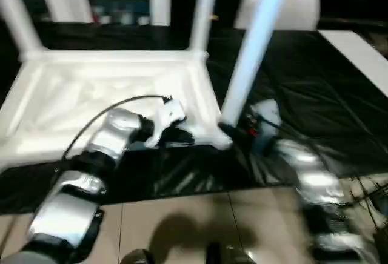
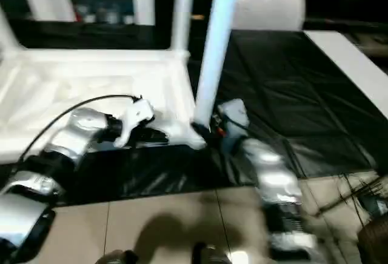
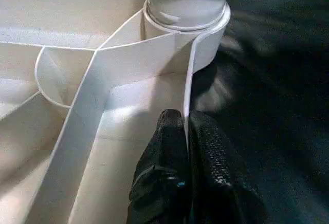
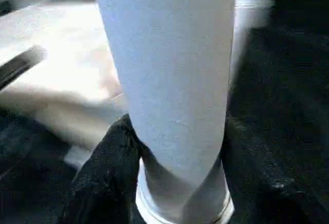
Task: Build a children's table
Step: Rotate leg to tighten
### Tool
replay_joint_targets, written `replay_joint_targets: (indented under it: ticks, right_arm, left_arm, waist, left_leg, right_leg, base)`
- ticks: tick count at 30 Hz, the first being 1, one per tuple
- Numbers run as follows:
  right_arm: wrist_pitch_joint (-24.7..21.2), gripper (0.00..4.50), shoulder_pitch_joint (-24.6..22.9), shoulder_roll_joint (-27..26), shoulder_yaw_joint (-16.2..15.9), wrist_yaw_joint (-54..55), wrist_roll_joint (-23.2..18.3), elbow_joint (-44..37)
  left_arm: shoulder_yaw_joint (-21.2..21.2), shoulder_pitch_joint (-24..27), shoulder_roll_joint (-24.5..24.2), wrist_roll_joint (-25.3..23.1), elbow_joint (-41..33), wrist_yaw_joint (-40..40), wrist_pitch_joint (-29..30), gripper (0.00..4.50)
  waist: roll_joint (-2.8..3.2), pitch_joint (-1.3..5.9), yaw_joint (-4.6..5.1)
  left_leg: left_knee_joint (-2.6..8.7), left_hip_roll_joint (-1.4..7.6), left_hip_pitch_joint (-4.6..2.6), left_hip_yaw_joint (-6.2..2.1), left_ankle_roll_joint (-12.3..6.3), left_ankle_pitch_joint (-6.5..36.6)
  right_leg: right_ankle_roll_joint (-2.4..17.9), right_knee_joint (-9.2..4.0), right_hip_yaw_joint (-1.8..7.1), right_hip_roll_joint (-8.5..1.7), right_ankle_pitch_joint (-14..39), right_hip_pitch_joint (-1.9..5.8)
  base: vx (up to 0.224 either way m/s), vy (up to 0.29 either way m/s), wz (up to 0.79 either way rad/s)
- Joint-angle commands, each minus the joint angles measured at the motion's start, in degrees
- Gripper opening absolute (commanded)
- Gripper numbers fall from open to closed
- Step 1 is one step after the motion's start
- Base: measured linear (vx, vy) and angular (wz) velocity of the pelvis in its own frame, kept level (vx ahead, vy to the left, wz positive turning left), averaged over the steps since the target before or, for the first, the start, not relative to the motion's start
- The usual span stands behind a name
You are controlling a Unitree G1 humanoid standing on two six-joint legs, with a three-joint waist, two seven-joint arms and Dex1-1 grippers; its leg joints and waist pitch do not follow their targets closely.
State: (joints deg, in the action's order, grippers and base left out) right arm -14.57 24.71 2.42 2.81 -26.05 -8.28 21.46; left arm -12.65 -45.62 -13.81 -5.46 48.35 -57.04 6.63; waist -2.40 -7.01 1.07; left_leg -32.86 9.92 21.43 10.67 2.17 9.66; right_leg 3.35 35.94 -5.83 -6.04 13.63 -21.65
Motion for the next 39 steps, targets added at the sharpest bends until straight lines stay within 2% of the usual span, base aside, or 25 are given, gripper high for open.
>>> replay_joint_targets:
  ticks: [1, 2, 3, 4, 5, 6, 7, 8, 9, 11, 12, 14, 16, 17, 20, 22, 23, 27, 28, 30, 32, 33, 35, 37, 39]
  right_arm:
    - [-3.00, 1.93, 1.70, -6.26, -5.59, 1.96, -1.19, 2.79]
    - [-2.88, 1.93, 2.93, -7.70, -4.86, 5.24, -0.66, 4.05]
    - [-2.17, 1.93, 4.79, -9.64, -3.84, 8.63, -0.61, 5.88]
    - [-2.07, 1.93, 4.99, -9.85, -3.73, 8.91, -0.65, 6.06]
    - [-1.59, 1.93, 5.77, -10.64, -3.36, 9.64, -0.95, 6.70]
    - [-1.05, 1.93, 6.29, -11.42, -3.01, 9.75, -1.38, 6.93]
    - [-0.47, 2.28, 6.76, -11.91, -3.15, 9.24, -1.45, 7.00]
    - [-0.18, 2.49, 7.26, -12.96, -2.85, 9.43, -0.65, 6.95]
    - [-0.15, 2.49, 7.25, -13.23, -2.64, 9.11, -0.80, 6.66]
    - [-0.34, 2.74, 7.09, -13.24, -2.35, 8.66, -1.17, 6.17]
    - [-0.32, 2.74, 6.92, -12.86, -2.46, 8.38, -1.27, 5.85]
    - [0.47, 3.09, 5.89, -11.01, -3.65, 6.83, -0.67, 4.83]
    - [0.86, 3.16, 5.06, -9.90, -4.19, 5.70, -0.42, 3.95]
    - [0.94, 3.38, 2.97, -7.35, -4.37, 2.19, -0.61, 1.57]
    - [1.18, 3.57, 1.38, -5.10, -4.55, -0.82, -0.91, -0.53]
    - [2.09, 3.79, -0.21, -1.95, -4.64, -4.78, -1.30, -2.43]
    - [2.29, 3.91, -0.64, -1.00, -4.59, -6.01, -1.56, -2.94]
    - [2.03, 4.10, -3.24, 5.23, -4.11, -15.12, -4.31, -7.00]
    - [1.72, 4.35, -3.83, 7.17, -3.94, -18.14, -5.36, -8.19]
    - [0.79, 4.44, -4.42, 9.64, -3.53, -21.87, -6.81, -9.48]
    - [0.19, 4.47, -4.69, 13.04, -3.41, -26.73, -8.11, -10.16]
    - [0.12, 4.47, -4.67, 14.37, -3.52, -28.61, -8.48, -10.21]
    - [0.33, 4.47, -4.44, 17.39, -3.94, -33.00, -8.90, -9.90]
    - [0.48, 4.47, -4.34, 18.47, -4.22, -34.46, -9.13, -9.74]
    - [1.59, 4.47, -3.68, 21.86, -5.52, -40.23, -9.21, -8.85]
  left_arm:
    - [2.33, -2.15, 5.68, 2.97, -1.20, 8.23, 1.03, 0.00]
    - [2.50, -2.38, 6.23, 2.75, -1.15, 9.35, 1.31, 0.00]
    - [2.63, -2.74, 6.90, 2.62, -1.04, 10.37, 1.53, 0.00]
    - [2.63, -2.77, 6.96, 2.60, -1.05, 10.43, 1.55, 0.00]
    - [2.63, -2.91, 7.17, 2.60, -1.00, 10.63, 1.68, 0.00]
    - [2.67, -2.99, 7.34, 2.57, -1.05, 10.88, 1.85, 0.00]
    - [2.64, -3.03, 7.39, 2.53, -1.06, 10.86, 1.91, 0.00]
    - [2.77, -3.00, 7.55, 2.17, -1.29, 11.43, 2.48, 0.00]
    - [2.75, -2.94, 7.43, 1.99, -1.39, 11.44, 2.54, 0.00]
    - [2.66, -2.79, 7.11, 1.78, -1.48, 11.17, 2.47, 0.00]
    - [2.66, -2.59, 6.81, 1.61, -1.60, 10.98, 2.40, 0.00]
    - [2.25, -1.79, 5.80, 1.09, -2.24, 9.52, 1.84, 0.00]
    - [1.98, -1.34, 5.28, 1.04, -2.62, 8.59, 1.58, 0.00]
    - [1.67, -0.26, 3.97, 1.25, -3.52, 5.88, 1.19, 0.00]
    - [1.05, 0.53, 2.83, 1.17, -3.98, 3.28, -0.34, 0.00]
    - [0.50, 1.28, 1.59, 1.20, -4.03, 0.04, -2.58, 0.00]
    - [0.39, 1.49, 1.25, 1.30, -4.02, -0.94, -3.02, 0.00]
    - [-1.20, 2.86, -1.38, 1.23, -4.09, -7.09, -5.68, 0.00]
    - [-2.29, 3.32, -2.53, 0.96, -4.11, -9.90, -7.79, 0.00]
    - [-3.54, 3.88, -3.96, 0.88, -4.10, -13.87, -10.09, 0.00]
    - [-3.82, 4.01, -5.09, 1.87, -4.04, -18.45, -10.92, 0.00]
    - [-4.00, 3.91, -5.53, 1.99, -3.85, -19.93, -11.27, 0.00]
    - [-4.59, 3.52, -6.53, 2.06, -3.11, -23.64, -12.34, 0.00]
    - [-4.80, 3.36, -6.88, 2.04, -2.77, -24.88, -12.64, 0.00]
    - [-5.79, 2.68, -8.30, 1.77, -1.93, -29.01, -13.89, 0.00]
  waist:
    - [0.27, 3.14, -2.01]
    - [-2.85, 4.17, -1.17]
    - [-2.76, 4.13, -2.00]
    - [-2.22, 4.25, -2.58]
    - [-0.83, 3.74, -2.37]
    - [0.43, 4.46, -1.68]
    - [0.82, 4.93, -1.43]
    - [0.51, 4.94, -0.94]
    - [0.07, 4.86, -1.12]
    - [-0.16, 4.83, -1.35]
    - [-0.08, 4.88, -1.60]
    - [-0.33, 5.08, -1.82]
    - [-0.30, 5.03, -1.88]
    - [-0.53, 5.13, -2.07]
    - [-0.65, 5.23, -2.20]
    - [-0.73, 5.39, -2.25]
    - [-0.73, 5.15, -2.34]
    - [-0.87, 5.27, -2.61]
    - [-0.85, 5.35, -2.73]
    - [-0.75, 5.59, -2.68]
    - [-0.78, 5.57, -2.79]
    - [-0.84, 5.56, -3.01]
    - [-0.69, 5.26, -3.55]
    - [-0.73, 5.18, -3.82]
    - [-0.87, 5.08, -4.18]
  left_leg:
    - [11.76, 4.05, -0.92, 0.11, 5.82, 44.25]
    - [0.90, 1.13, -3.68, -1.81, 3.53, 26.12]
    - [-2.69, 0.16, -1.73, -3.01, -0.13, 9.13]
    - [-0.66, 0.86, 1.34, -3.80, -0.27, 4.95]
    - [3.06, 2.03, 1.67, -3.44, 1.65, 7.41]
    - [4.20, 3.39, 0.43, -3.84, 3.05, 15.74]
    - [4.35, 3.71, -0.26, -3.73, 3.62, 17.74]
    - [4.59, 3.55, -0.13, -3.26, 3.32, 19.30]
    - [4.48, 3.13, 0.02, -2.64, 1.50, 19.55]
    - [4.12, 2.90, -0.06, -2.16, -0.07, 19.57]
    - [4.18, 2.96, -0.02, -2.08, -0.40, 17.99]
    - [4.21, 3.06, -0.11, -1.66, -1.33, 14.85]
    - [4.23, 3.12, -0.15, -1.57, -1.64, 14.50]
    - [4.21, 3.18, -0.07, -1.50, -2.07, 13.89]
    - [4.15, 3.23, 0.30, -1.45, -3.13, 12.60]
    - [3.91, 3.11, 0.19, -1.29, -3.36, 11.80]
    - [3.85, 3.08, 0.07, -1.14, -3.59, 11.99]
    - [3.65, 3.09, 0.09, -0.98, -4.12, 10.79]
    - [3.60, 3.12, 0.11, -0.98, -4.31, 9.98]
    - [3.35, 3.26, 0.03, -0.89, -5.94, 7.09]
    - [3.22, 3.18, -0.13, -0.71, -6.67, 6.81]
    - [3.17, 3.19, -0.15, -0.65, -6.89, 6.77]
    - [3.27, 3.43, -0.58, -0.49, -6.55, 8.62]
    - [3.38, 3.48, -0.59, -0.53, -5.88, 9.47]
    - [3.49, 3.60, -0.64, -0.62, -4.71, 10.97]
  right_leg:
    - [1.50, 1.43, 2.83, 0.02, 13.16, 1.26]
    - [1.14, -8.16, 5.25, -6.77, 37.23, -2.29]
    - [-0.09, -10.61, 6.79, -9.30, 49.50, -0.70]
    - [0.63, -8.42, 6.24, -9.08, 44.92, 2.25]
    - [2.17, -7.63, 3.71, -4.98, 36.55, 1.08]
    - [4.21, -5.69, 3.32, -3.03, 24.77, 0.44]
    - [5.96, -5.06, 3.59, -2.72, 18.02, 0.12]
    - [8.79, -4.64, 3.80, -2.51, 9.52, 0.41]
    - [9.42, -5.14, 3.90, -2.95, 10.23, 0.80]
    - [8.56, -6.09, 4.20, -3.48, 16.54, 0.72]
    - [7.88, -6.33, 4.34, -3.56, 17.55, 0.81]
    - [7.94, -6.23, 4.50, -3.43, 14.72, 0.80]
    - [8.02, -6.16, 4.56, -3.33, 14.11, 0.69]
    - [7.95, -6.06, 4.59, -3.27, 13.59, 0.93]
    - [7.65, -5.75, 4.75, -3.17, 11.77, 1.24]
    - [8.00, -5.75, 4.88, -3.09, 10.96, 1.23]
    - [8.16, -5.94, 4.98, -3.09, 11.33, 1.05]
    - [8.19, -5.84, 5.03, -2.90, 11.12, 1.34]
    - [8.32, -5.70, 5.05, -2.89, 10.08, 1.38]
    - [10.37, -4.90, 4.98, -2.63, 3.65, 1.39]
    - [11.74, -4.73, 4.93, -2.57, 2.16, 1.28]
    - [12.24, -4.73, 4.96, -2.76, 2.25, 1.44]
    - [12.39, -5.03, 5.01, -2.66, 4.96, 0.99]
    - [12.03, -5.15, 4.97, -2.75, 6.72, 0.99]
    - [10.98, -5.40, 4.98, -2.95, 9.85, 1.01]
  base:
    - [0.022, -0.054, 0.00]
    - [0.022, -0.054, 0.00]
    - [0.061, -0.047, -0.29]
    - [0.032, 0.006, -0.33]
    - [0.032, 0.006, -0.33]
    - [0.000, 0.000, 0.00]
    - [0.000, 0.000, 0.00]
    - [0.000, 0.000, 0.00]
    - [0.000, 0.000, 0.00]
    - [0.000, 0.000, 0.00]
    - [0.000, 0.000, 0.00]
    - [0.000, 0.000, 0.00]
    - [0.000, 0.000, 0.00]
    - [0.000, 0.000, 0.00]
    - [0.000, 0.000, 0.00]
    - [0.000, 0.000, 0.00]
    - [0.000, 0.000, 0.00]
    - [0.000, 0.000, 0.00]
    - [0.000, 0.000, 0.00]
    - [0.000, 0.000, 0.00]
    - [0.000, 0.000, 0.00]
    - [0.000, 0.000, 0.00]
    - [0.000, 0.000, 0.00]
    - [0.000, 0.000, 0.00]
    - [0.000, 0.000, 0.00]
